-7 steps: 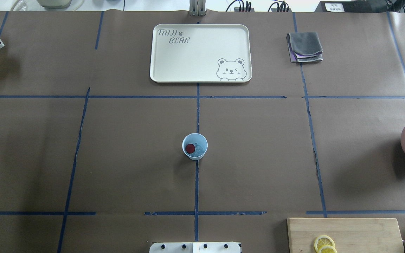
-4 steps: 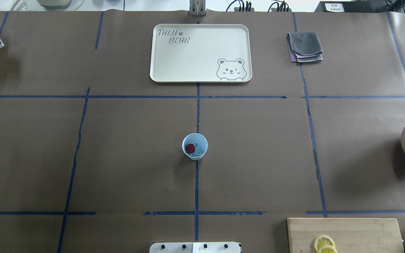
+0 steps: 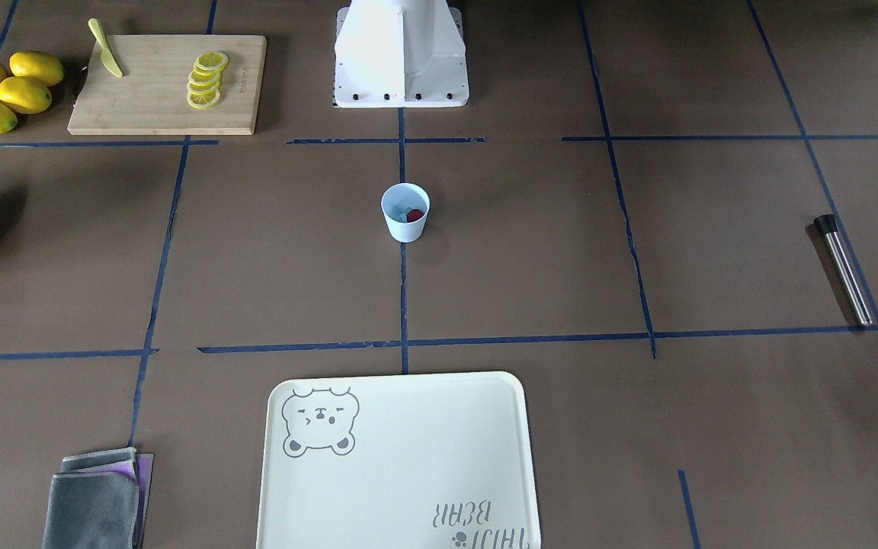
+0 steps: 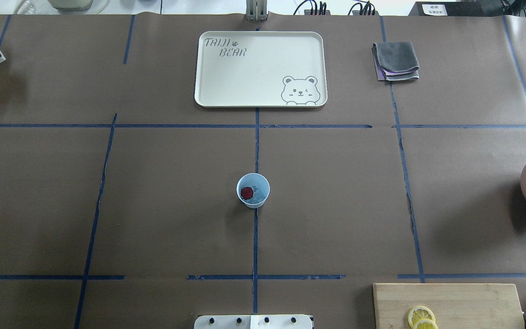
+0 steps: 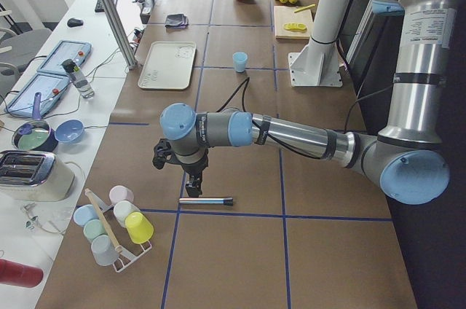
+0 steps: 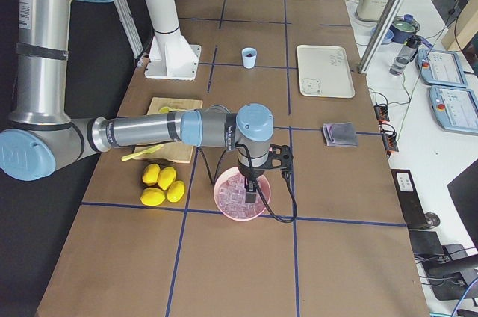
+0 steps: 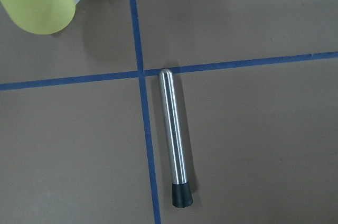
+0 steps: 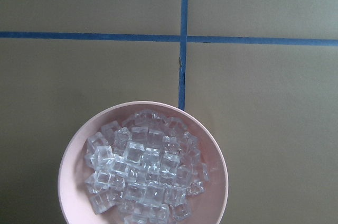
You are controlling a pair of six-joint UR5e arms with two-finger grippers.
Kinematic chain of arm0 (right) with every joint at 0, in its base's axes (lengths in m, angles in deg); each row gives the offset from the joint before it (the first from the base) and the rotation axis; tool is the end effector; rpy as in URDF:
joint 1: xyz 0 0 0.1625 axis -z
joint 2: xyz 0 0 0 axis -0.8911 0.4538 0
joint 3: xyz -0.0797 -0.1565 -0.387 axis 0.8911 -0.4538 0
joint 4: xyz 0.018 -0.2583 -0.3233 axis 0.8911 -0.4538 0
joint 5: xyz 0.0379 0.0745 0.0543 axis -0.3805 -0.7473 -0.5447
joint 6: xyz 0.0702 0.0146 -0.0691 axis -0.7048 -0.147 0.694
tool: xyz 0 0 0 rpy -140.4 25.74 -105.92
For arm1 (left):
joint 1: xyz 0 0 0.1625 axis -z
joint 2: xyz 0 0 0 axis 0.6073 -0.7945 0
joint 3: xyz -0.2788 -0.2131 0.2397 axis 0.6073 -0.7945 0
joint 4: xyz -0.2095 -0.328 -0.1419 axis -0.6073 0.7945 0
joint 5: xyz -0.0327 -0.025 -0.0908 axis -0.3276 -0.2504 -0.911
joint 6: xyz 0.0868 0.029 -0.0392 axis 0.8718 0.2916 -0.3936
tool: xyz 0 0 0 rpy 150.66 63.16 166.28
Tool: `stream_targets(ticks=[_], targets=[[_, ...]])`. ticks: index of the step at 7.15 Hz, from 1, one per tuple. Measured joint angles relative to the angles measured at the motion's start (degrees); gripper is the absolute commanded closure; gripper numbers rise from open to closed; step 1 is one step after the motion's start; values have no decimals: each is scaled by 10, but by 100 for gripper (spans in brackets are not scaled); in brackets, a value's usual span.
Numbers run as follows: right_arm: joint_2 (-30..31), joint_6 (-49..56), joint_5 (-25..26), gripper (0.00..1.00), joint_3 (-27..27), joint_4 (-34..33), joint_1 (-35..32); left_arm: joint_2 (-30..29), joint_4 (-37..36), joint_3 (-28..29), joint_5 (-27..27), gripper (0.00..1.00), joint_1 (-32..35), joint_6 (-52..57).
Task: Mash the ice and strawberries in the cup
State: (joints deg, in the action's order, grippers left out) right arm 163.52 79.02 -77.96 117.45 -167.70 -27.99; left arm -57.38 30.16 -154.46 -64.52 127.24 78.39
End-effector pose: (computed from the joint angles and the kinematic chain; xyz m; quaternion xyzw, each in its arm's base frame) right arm 0.0718 -0.4257 0.5922 0.0006 -0.3731 0.0018 0.9278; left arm -0.0590 -0.4936 0.5888 0.0053 0.4011 0.0683 0.9135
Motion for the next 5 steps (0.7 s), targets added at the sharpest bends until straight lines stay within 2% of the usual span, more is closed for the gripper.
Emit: stream_targets(ticks=[5], targets=[[1,-5,-13,0,-15,3,0,61,20,-14,-2,0,11,-15]])
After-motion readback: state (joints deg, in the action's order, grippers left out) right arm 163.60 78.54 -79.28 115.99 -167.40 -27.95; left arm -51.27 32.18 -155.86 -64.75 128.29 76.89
